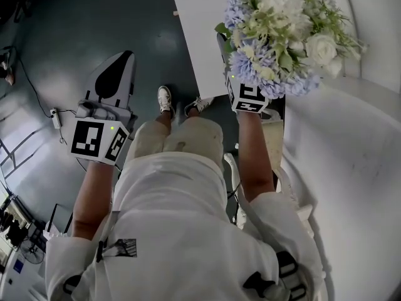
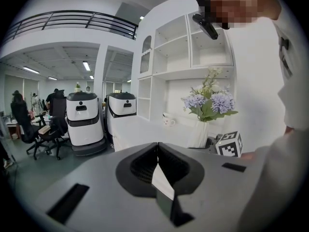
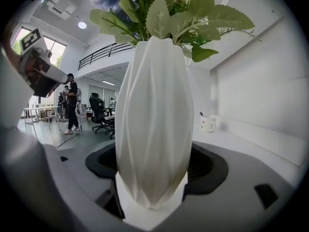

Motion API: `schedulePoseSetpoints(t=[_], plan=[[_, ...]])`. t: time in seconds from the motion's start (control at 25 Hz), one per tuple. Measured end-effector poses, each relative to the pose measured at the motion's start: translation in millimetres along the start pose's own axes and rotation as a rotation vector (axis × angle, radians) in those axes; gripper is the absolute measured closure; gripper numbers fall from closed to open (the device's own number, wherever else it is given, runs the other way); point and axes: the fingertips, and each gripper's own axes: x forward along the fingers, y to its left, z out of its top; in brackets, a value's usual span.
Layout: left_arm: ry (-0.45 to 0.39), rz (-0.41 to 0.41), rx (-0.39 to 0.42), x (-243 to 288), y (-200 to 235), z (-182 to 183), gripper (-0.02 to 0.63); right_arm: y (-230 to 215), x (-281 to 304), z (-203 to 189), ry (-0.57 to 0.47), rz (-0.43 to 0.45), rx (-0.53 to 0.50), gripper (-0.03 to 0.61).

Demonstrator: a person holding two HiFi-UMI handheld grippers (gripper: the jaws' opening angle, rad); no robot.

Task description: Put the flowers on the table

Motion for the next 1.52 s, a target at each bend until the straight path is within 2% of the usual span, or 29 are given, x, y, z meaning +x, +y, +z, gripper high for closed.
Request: schedulePoseSetpoints(t=[0.52,0.8,1.28,1.52], plan=[[0.012,-0.012,-0.011,4.7,18.9,3.0,0.598,0.0,0.6,1.3,-0.008,-0.015,0.002,0.184],[0.006,-0.031,-0.014,6.2,7.9,1.0,0.598,-3.3,-2.2,0.2,-0.011,-0.033,-0.002,0.184],[0.008,-0.047,-0.025,7.8,11.9,0.5,0.598,0.0,-5.2,-2.9,0.041,-0.012,-0.031,0.184],[0.001,-0.078,-0.03,10.8,8.7,1.4,0.598,0.6,-16.0,1.2,0.059,-0.011,-0.004,0.181]])
